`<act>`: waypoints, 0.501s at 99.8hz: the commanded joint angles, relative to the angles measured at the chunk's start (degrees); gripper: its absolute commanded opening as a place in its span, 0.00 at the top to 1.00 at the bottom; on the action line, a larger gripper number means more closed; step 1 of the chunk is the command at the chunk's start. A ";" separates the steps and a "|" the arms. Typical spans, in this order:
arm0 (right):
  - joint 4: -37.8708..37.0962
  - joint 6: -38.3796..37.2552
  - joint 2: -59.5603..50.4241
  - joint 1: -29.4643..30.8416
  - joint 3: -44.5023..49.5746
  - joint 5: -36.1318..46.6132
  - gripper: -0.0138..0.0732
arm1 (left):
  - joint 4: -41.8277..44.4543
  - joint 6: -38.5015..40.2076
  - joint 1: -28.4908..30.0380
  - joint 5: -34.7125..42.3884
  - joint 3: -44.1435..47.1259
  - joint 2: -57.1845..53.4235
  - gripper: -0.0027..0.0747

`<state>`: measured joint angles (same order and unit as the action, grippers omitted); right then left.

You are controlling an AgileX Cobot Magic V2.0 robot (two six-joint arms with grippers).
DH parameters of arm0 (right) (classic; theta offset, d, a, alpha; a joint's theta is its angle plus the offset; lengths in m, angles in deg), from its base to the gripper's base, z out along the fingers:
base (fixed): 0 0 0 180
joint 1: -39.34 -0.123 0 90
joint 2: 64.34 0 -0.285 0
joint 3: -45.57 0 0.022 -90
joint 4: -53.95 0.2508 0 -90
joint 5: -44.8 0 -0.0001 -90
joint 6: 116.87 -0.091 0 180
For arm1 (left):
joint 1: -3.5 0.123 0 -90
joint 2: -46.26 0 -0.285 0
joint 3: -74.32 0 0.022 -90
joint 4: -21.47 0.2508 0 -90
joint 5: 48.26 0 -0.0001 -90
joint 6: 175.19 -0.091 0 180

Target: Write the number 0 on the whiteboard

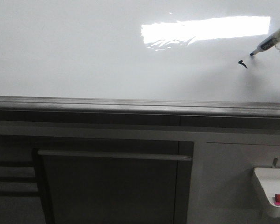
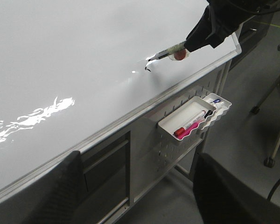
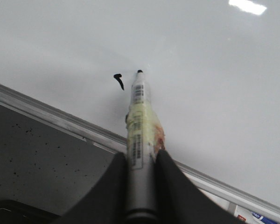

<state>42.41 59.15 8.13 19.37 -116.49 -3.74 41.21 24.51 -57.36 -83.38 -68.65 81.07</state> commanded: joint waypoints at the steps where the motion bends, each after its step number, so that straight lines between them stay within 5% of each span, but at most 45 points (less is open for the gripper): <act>1: -1.46 -0.14 0.30 0.03 -1.87 4.85 0.77 | 0.19 0.54 -0.20 4.56 -1.45 0.76 0.37; 50: 2.55 0.89 0.56 0.03 -1.87 3.95 0.77 | 0.19 0.54 -0.20 4.56 -1.45 0.76 0.37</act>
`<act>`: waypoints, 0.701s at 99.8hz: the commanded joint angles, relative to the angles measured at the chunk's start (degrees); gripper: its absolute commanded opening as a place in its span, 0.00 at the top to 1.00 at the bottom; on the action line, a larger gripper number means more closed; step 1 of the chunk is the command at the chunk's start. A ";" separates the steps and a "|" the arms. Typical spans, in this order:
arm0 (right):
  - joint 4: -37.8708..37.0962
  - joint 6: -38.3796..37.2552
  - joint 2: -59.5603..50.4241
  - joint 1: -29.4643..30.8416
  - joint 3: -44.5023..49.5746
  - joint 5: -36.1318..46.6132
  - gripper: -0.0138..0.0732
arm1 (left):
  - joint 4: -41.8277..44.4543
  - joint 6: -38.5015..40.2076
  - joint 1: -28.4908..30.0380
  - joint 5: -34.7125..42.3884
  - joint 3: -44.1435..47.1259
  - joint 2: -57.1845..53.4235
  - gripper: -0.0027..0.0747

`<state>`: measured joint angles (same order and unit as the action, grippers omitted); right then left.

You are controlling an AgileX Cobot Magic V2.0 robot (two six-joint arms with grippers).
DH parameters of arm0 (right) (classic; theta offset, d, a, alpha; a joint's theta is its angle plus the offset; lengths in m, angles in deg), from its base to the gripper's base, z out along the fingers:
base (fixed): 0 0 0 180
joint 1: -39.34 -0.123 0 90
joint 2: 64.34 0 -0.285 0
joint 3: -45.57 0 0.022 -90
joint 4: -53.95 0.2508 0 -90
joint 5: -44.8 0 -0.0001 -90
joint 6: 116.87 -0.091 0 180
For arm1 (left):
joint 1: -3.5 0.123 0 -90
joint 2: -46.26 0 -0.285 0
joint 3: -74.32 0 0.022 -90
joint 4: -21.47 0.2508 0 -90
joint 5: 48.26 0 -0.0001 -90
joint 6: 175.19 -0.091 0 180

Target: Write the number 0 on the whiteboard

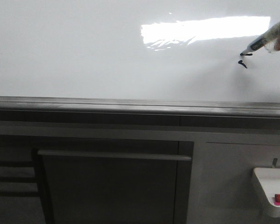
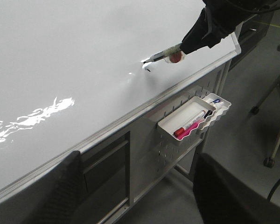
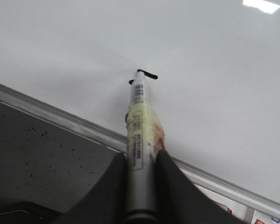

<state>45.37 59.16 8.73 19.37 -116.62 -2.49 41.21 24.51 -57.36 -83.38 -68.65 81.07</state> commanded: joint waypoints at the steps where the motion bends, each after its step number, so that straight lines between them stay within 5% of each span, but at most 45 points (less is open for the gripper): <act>1: -0.41 1.02 -0.04 0.03 -1.74 2.40 0.77 | 0.19 0.54 -0.20 4.56 -1.45 0.76 0.37; 70: 2.61 4.94 1.59 0.03 -1.74 -5.31 0.77 | -0.28 0.54 -0.20 4.56 -1.45 0.76 0.37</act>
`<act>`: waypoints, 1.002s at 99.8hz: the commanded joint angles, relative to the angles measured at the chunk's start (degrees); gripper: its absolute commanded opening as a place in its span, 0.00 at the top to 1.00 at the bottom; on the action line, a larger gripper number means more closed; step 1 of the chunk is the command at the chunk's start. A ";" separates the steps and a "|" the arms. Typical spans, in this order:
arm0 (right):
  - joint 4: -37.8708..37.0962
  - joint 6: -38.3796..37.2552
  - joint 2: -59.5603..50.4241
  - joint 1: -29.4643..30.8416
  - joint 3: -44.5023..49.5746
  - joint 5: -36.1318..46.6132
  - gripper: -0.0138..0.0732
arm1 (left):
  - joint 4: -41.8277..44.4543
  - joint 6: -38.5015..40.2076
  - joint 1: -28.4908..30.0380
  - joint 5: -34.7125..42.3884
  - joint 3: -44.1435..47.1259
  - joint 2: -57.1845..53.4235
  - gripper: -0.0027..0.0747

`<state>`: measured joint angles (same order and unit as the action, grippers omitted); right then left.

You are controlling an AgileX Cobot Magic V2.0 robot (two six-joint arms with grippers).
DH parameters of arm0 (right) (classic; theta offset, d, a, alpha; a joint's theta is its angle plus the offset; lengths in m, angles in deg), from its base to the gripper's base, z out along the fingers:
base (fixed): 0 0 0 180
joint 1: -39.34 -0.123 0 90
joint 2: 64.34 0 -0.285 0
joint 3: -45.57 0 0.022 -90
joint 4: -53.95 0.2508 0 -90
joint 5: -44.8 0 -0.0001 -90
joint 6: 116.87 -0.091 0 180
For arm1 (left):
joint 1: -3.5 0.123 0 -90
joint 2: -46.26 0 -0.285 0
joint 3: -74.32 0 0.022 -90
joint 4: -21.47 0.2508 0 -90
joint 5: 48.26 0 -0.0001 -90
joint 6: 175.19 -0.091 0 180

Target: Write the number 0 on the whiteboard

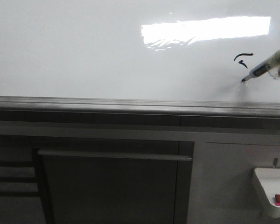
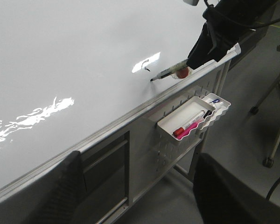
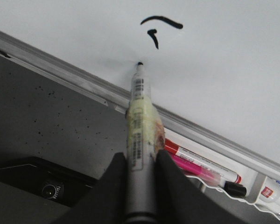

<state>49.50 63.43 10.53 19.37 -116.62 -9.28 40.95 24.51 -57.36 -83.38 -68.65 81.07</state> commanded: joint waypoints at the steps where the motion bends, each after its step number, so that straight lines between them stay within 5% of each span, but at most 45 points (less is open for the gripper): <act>1: -1.52 0.67 -0.20 0.03 -1.74 1.48 0.77 | -0.02 0.54 -0.20 4.56 -1.45 0.76 0.37; 39: -10.87 -4.71 -0.20 0.03 -4.48 -0.36 0.77 | -0.14 0.54 -0.20 4.56 -1.45 0.76 0.37; 100: -10.89 -5.57 1.59 0.03 -7.08 8.68 0.77 | -0.53 0.54 -0.20 4.56 -1.45 0.76 0.37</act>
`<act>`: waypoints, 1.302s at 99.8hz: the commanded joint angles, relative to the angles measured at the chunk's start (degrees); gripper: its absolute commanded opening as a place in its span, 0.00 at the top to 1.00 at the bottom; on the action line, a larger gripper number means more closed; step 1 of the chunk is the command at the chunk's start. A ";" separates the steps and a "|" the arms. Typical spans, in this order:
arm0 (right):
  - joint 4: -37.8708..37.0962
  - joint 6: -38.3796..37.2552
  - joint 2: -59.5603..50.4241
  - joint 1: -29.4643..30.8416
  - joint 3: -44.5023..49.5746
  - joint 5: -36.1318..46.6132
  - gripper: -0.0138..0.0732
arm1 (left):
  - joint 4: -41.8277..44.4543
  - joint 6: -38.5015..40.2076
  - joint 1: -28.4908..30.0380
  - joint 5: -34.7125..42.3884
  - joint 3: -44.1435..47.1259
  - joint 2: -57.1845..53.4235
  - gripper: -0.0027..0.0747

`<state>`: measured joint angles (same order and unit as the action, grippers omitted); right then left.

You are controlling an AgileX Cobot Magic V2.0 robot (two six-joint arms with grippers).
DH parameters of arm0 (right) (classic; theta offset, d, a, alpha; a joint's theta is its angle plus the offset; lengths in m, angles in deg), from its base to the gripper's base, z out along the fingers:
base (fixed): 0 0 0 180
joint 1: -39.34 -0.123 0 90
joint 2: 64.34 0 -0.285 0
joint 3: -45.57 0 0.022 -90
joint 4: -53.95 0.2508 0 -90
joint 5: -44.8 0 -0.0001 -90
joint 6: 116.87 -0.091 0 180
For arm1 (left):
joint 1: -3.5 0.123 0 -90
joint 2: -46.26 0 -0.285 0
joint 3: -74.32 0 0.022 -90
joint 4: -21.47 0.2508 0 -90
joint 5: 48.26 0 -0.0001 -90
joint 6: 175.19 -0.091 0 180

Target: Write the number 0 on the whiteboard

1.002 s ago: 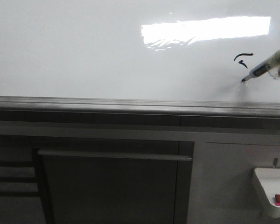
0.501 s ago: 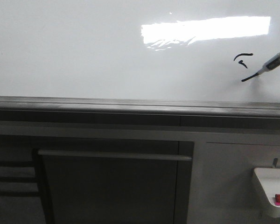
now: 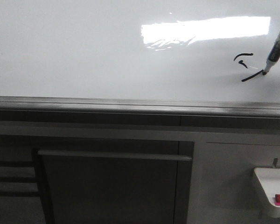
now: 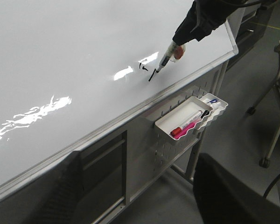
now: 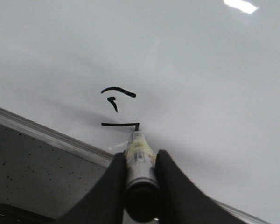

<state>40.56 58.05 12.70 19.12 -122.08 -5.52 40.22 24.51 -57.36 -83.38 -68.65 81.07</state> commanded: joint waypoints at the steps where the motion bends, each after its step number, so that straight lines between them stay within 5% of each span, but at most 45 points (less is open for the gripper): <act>1: -1.96 -0.20 -0.58 0.27 -1.62 5.27 0.77 | 0.19 0.54 -0.20 4.56 -1.45 0.76 0.37; 58: 1.84 -0.93 -0.58 0.27 -1.62 22.00 0.77 | 0.19 0.54 -0.20 4.56 -1.45 0.76 0.37; 98: 4.67 3.01 -0.58 0.27 -1.62 14.16 0.77 | 0.19 0.54 -0.20 4.56 -1.45 0.76 0.37; 130: 0.04 2.82 -3.54 0.27 -1.62 13.87 0.77 | 0.19 0.54 -0.20 6.78 -1.45 0.76 0.37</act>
<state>42.75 60.74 12.34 19.12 -121.98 4.35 40.15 24.51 -57.36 -81.95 -68.65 81.07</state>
